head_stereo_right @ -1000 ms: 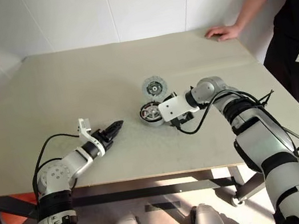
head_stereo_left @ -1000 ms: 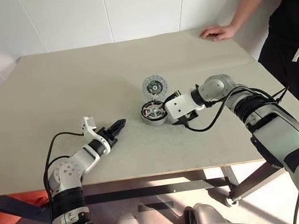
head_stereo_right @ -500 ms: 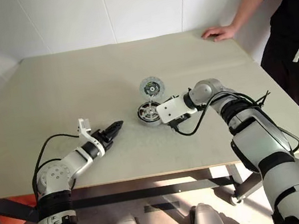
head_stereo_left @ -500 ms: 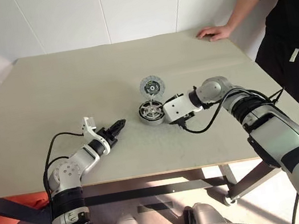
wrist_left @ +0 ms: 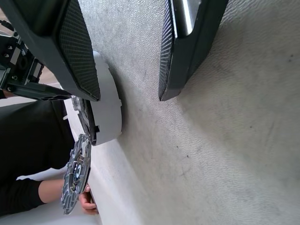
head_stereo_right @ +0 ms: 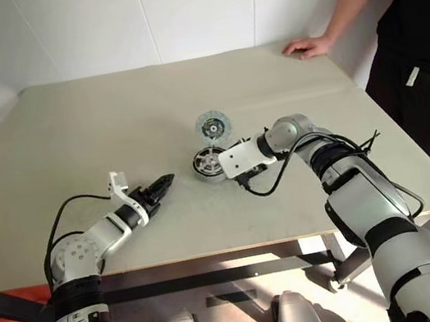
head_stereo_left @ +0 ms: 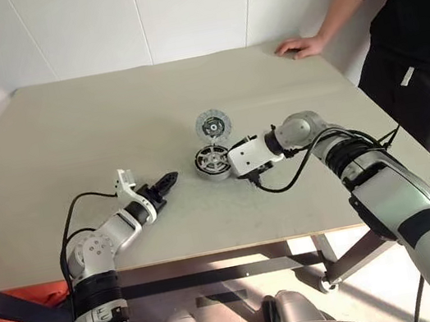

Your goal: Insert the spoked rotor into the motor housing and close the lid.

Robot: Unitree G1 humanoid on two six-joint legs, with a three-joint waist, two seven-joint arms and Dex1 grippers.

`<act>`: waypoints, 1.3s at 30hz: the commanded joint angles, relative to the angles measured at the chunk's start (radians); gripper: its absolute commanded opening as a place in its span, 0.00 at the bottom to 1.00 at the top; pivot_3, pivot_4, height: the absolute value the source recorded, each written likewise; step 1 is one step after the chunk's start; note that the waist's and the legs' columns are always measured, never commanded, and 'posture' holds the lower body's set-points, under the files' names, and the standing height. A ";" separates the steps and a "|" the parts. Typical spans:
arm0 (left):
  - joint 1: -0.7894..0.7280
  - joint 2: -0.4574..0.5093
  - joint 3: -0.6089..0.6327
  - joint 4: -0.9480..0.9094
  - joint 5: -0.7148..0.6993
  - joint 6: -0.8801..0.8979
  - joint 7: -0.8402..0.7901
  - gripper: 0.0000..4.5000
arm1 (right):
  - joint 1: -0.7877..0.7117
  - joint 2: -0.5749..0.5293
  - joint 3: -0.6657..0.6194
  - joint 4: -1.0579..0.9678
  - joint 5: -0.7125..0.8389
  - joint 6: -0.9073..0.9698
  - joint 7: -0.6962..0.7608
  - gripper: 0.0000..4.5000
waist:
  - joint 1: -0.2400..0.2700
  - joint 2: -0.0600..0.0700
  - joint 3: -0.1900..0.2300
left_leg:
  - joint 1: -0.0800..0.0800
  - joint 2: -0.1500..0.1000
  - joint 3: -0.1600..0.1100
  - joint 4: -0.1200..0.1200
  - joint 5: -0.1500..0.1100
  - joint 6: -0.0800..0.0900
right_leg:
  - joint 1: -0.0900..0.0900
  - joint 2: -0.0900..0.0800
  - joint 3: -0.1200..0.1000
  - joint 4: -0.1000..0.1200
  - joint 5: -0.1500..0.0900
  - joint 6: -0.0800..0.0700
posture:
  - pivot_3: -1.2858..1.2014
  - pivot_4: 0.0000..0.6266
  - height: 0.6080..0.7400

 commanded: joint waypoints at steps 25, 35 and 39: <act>0.061 -0.049 0.010 -0.083 -0.042 -0.028 0.049 0.46 | -0.056 -0.004 0.045 0.041 -0.051 -0.039 0.045 0.28 | 0.001 0.000 0.000 | 0.000 0.000 0.001 0.000 -0.001 0.001 | 0.000 0.000 0.000 -0.001 0.000 0.000 | 0.52 0.00 1.00; 0.136 -0.100 0.022 -0.152 -0.065 -0.064 0.083 0.46 | -0.082 -0.002 0.109 0.033 -0.085 -0.140 0.132 0.28 | 0.000 0.000 0.000 | -0.001 0.000 0.001 -0.001 -0.005 0.002 | 0.000 0.000 0.000 -0.004 0.000 0.000 | 0.52 0.00 1.00; 0.171 -0.116 0.026 -0.179 -0.075 -0.085 0.097 0.46 | -0.108 0.018 0.118 0.049 -0.098 -0.141 0.111 0.28 | -0.004 0.000 0.000 | -0.001 0.001 0.002 0.000 -0.007 0.003 | 0.000 0.000 0.000 -0.005 0.000 0.000 | 0.52 0.00 1.00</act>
